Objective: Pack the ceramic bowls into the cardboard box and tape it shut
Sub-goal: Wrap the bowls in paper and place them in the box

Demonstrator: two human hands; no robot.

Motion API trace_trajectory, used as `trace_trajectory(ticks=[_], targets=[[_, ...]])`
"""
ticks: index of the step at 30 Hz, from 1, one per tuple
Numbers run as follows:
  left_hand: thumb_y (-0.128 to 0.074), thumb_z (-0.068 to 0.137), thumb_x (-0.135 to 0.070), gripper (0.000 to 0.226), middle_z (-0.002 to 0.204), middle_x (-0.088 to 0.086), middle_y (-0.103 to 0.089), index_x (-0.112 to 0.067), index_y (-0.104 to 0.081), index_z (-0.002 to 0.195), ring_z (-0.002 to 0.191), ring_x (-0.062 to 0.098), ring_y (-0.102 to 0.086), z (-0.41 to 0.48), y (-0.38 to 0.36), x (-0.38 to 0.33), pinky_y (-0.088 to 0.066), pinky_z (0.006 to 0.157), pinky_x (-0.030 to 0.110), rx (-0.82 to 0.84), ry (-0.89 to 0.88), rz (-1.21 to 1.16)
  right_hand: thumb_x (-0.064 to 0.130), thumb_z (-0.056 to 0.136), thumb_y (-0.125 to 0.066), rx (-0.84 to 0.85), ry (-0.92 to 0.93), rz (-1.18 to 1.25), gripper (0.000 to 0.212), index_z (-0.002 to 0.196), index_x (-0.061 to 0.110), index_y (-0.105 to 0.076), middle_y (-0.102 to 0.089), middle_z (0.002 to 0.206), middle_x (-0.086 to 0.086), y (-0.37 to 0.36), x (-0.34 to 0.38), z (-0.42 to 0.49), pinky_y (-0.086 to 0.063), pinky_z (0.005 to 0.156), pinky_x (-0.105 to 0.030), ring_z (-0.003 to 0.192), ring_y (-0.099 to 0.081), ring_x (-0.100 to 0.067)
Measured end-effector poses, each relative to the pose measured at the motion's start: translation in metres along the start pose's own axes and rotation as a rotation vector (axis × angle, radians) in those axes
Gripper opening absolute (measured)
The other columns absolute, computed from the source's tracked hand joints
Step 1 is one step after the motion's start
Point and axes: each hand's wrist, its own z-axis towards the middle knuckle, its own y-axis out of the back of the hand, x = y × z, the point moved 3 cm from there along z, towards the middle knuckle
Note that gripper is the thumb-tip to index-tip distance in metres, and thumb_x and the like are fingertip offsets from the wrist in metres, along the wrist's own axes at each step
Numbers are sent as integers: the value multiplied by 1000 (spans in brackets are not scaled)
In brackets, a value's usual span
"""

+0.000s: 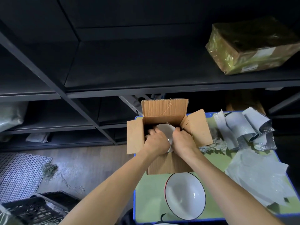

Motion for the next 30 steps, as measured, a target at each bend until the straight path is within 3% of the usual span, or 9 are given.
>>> trace_trajectory(ticks=[6,10,15,18,25,30], targets=[[-55,99,-20,61,140,26,-41,11,-28,144,130,41,-45,0,5,5,-45,100,39,61,-136,219,11,92,-61,12,52,-23,57,142,0,-36,-50,136,-19,3,0,-1,-47,94,-35,122,-55,-33],[-63,94,-21,79,144,27,-36,14,-16,148,133,39,-41,9,3,6,-43,106,39,99,-142,231,8,92,-58,23,70,-5,51,139,-1,-40,-52,135,-19,3,-3,0,-46,94,-35,122,-55,-33],[-58,98,-29,77,147,30,-28,13,-17,148,131,36,-40,16,-4,4,-44,104,38,81,-141,324,8,92,-57,75,30,29,52,139,-4,-37,-52,136,-21,3,0,1,-46,93,-37,124,-54,-36],[-58,98,-37,86,151,29,-21,13,-11,150,135,36,-36,18,-3,4,-40,109,40,87,-151,301,13,93,-59,91,17,52,60,143,-3,-32,-49,138,-21,2,-2,2,-45,95,-39,126,-52,-37],[-67,92,-32,99,155,26,-17,6,0,154,136,38,-38,32,-13,8,-36,110,40,115,-108,230,12,97,-52,148,-44,102,75,154,-5,-6,-39,147,-25,-4,3,5,-44,101,-42,131,-47,-39],[-66,91,-35,106,157,24,-11,-3,13,155,141,37,-32,33,-14,10,-33,113,39,173,-7,46,10,96,-49,171,-72,154,75,155,-1,-4,-45,141,-27,-6,-1,12,-45,85,-40,123,-53,-39]])
